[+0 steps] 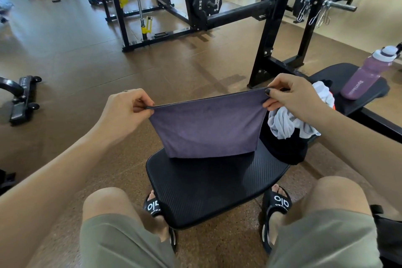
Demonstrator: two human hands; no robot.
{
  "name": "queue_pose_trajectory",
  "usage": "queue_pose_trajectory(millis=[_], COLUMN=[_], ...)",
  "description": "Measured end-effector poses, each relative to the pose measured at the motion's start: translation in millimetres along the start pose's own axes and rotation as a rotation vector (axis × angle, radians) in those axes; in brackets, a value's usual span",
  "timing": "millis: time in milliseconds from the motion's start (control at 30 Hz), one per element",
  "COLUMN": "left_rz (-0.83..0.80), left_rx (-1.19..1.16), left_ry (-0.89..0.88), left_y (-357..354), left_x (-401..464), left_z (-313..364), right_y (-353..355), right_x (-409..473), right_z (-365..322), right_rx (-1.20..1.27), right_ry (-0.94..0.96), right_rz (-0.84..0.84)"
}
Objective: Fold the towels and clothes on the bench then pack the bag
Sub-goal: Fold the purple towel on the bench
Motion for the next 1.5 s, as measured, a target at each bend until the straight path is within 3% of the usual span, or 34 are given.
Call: queue_pose_trajectory(millis=[233,433,500,600,800,900,1033,1233,1500], left_rz=[0.011,0.223,0.211,0.03,-0.561,-0.713,-0.802,-0.854,-0.87], left_rx=[0.145,0.224,0.232,0.266,0.38,0.441,0.439,0.415,0.465], left_ry=[0.021,-0.022,-0.083,-0.146,-0.145,-0.151,-0.156,-0.192,-0.309], left_y=[-12,4,-3,-40,-138,-166,-177,-185,-198], left_x=[43,60,45,6,-82,-109,-125,-133,-138], left_z=[-16,-22,-23,-42,-74,-76,-75,-60,-47], right_y=[-13,-21,-22,-34,-77,-89,-90,-81,-89], right_x=[55,78,66,30,-64,-90,-107,-111,-116], right_z=[6,-11,2,45,136,159,171,172,162], right_rx=[0.086,0.146,0.11,-0.119,-0.504,-0.679,-0.881,-1.206,-1.349], right_ry=[-0.08,0.015,0.021,-0.006,-0.059,-0.018,0.072,0.244,0.077], right_rz=[0.013,0.159,0.167,0.081,-0.267,-0.436,-0.49,-0.432,-0.4])
Point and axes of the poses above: each hand's wrist, its own x-axis towards the middle knuckle, its own y-axis out of the back of the hand, z = x × y, the point moved 3 cm from there along x, towards the middle knuckle, and after that the axes turned 5 degrees about -z, right-handed, at the moved point
